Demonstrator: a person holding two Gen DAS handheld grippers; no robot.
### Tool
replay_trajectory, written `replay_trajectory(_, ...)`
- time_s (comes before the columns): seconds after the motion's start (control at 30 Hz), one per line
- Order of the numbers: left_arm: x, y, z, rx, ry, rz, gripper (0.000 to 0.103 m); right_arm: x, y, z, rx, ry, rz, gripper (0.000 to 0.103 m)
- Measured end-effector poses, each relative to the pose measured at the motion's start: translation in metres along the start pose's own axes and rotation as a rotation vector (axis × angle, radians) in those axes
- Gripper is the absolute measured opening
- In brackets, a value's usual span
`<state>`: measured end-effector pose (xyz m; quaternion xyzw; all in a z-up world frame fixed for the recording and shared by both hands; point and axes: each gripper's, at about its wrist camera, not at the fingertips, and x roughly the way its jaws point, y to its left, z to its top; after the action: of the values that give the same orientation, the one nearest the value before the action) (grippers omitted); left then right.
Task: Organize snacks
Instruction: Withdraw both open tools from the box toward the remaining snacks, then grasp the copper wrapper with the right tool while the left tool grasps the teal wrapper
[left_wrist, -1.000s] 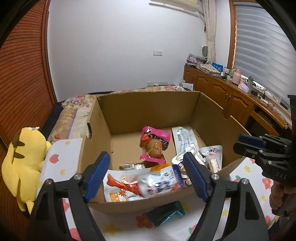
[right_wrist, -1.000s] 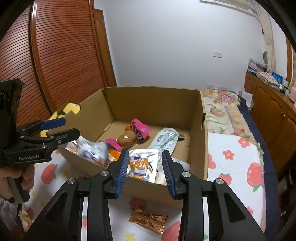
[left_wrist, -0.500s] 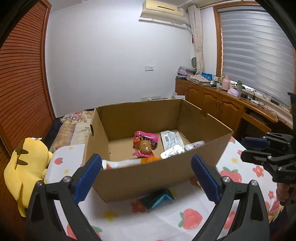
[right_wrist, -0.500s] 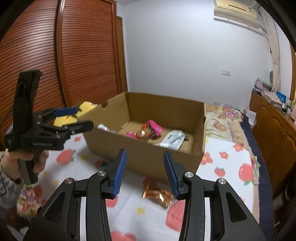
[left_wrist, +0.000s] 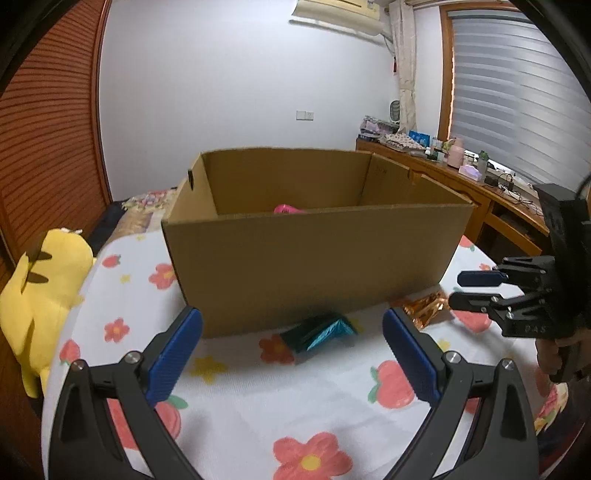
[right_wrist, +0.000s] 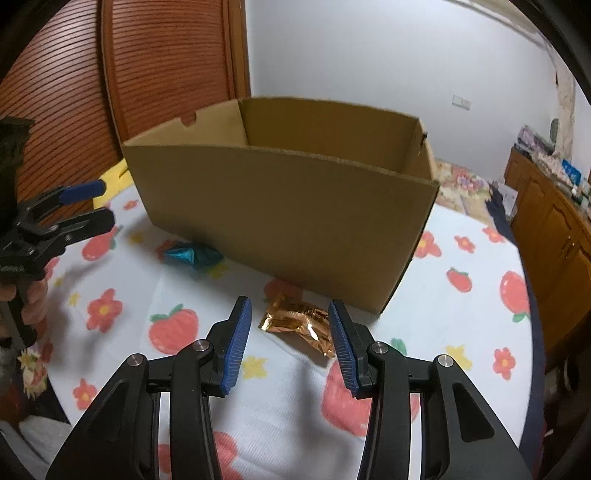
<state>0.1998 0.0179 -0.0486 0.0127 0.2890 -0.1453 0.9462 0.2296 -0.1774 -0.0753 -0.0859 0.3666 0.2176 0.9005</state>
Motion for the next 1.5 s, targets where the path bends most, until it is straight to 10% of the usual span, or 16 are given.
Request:
replay_trajectory(1.0, 0.023, -0.018, -0.013, 0.067, 0.074, -0.017, 0.099, 0.042, 0.001, -0.006, -0.088, 0.166, 0.039, 0.052)
replay_trajectory(1.13, 0.029, -0.023, -0.013, 0.099, 0.100, -0.016, 0.099, 0.039, 0.000, -0.006, -0.075, 0.161, 0.042, 0.024)
replay_trajectory(1.33, 0.043, -0.031, -0.008, 0.162, 0.146, -0.023, 0.093, 0.030, 0.003, -0.014, -0.081, 0.141, 0.018, 0.020)
replay_trajectory(1.5, 0.055, -0.029, -0.003, 0.184, 0.193, -0.039, 0.069, 0.002, 0.000, -0.029, -0.024, 0.090, 0.038, 0.021)
